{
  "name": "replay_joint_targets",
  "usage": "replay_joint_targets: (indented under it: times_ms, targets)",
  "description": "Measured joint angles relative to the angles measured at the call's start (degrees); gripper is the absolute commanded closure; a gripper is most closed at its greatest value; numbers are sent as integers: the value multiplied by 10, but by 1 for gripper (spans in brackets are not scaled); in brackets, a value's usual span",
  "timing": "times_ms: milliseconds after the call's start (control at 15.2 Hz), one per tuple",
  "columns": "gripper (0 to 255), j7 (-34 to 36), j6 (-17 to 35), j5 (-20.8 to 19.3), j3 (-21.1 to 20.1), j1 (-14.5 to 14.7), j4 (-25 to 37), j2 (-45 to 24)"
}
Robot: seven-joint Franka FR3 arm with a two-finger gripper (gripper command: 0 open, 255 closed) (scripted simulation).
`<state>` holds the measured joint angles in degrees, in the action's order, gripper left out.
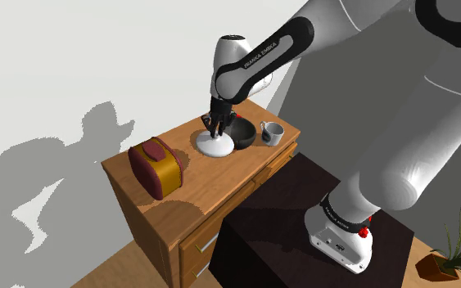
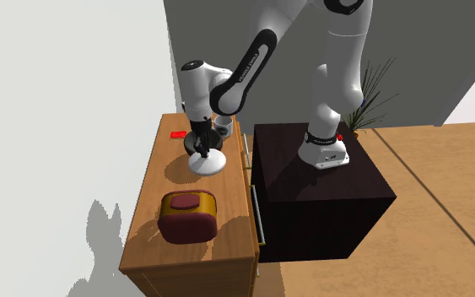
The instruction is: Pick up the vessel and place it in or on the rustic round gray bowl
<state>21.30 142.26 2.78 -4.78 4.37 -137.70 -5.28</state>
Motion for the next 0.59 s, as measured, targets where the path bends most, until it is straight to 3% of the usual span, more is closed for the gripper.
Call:
replay_joint_targets:
  times_ms: [594]
  targets:
    - [255, -3, -70, 3, 1, -2, 17, 54]
